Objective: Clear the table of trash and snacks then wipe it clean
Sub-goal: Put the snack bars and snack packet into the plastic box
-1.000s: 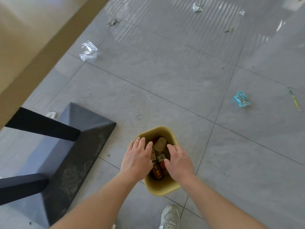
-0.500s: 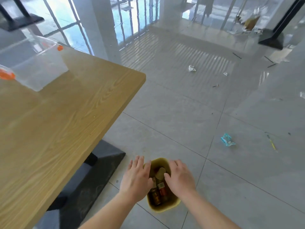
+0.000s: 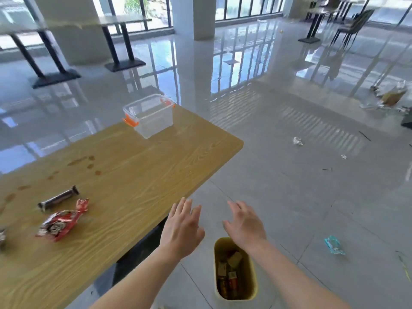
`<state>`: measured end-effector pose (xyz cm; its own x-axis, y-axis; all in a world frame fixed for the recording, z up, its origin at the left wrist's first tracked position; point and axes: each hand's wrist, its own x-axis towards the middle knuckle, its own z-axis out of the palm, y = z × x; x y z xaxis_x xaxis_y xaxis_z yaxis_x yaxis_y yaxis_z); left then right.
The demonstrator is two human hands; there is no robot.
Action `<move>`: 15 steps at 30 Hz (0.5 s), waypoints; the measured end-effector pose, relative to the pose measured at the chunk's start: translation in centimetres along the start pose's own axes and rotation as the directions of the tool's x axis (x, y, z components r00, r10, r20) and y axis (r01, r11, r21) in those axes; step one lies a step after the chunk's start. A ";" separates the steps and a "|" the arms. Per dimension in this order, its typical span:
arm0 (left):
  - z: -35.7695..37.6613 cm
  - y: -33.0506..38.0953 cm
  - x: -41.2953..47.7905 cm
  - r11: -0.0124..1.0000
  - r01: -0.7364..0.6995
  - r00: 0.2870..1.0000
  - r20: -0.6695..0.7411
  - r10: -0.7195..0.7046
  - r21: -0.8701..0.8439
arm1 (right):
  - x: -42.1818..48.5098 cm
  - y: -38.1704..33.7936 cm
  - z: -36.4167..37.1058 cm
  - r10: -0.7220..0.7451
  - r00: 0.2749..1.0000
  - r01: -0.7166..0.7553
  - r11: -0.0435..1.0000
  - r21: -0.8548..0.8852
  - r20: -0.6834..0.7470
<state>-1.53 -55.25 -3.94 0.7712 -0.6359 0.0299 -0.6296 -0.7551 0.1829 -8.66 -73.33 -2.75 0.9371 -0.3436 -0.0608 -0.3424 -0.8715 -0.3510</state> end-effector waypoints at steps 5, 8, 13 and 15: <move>-3.6 -3.4 -2.9 0.995 0.101 0.990 -0.095 -0.102 -0.020 | 0.6 -5.3 -1.3 -0.163 0.987 0.163 0.986 -0.021 0.010; -4.8 -6.2 -5.0 0.986 0.163 0.977 -0.139 -0.164 -0.014 | 1.0 -9.1 -1.3 -0.247 0.969 0.247 0.969 -0.010 0.020; -6.4 -11.9 -8.1 0.962 0.273 0.948 -0.164 -0.271 -0.013 | 1.9 -15.7 0.3 -0.332 0.942 0.331 0.943 0.024 0.052; -7.0 -14.3 -9.6 0.949 0.316 0.937 -0.156 -0.313 -0.004 | 2.3 -18.4 1.1 -0.359 0.931 0.358 0.933 0.024 0.072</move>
<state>0.74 -37.24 0.06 0.9341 -0.3345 0.1245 -0.3532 -0.9167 0.1869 -0.11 -57.74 2.50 0.9998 0.0182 0.0027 0.0179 -0.9281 -0.3719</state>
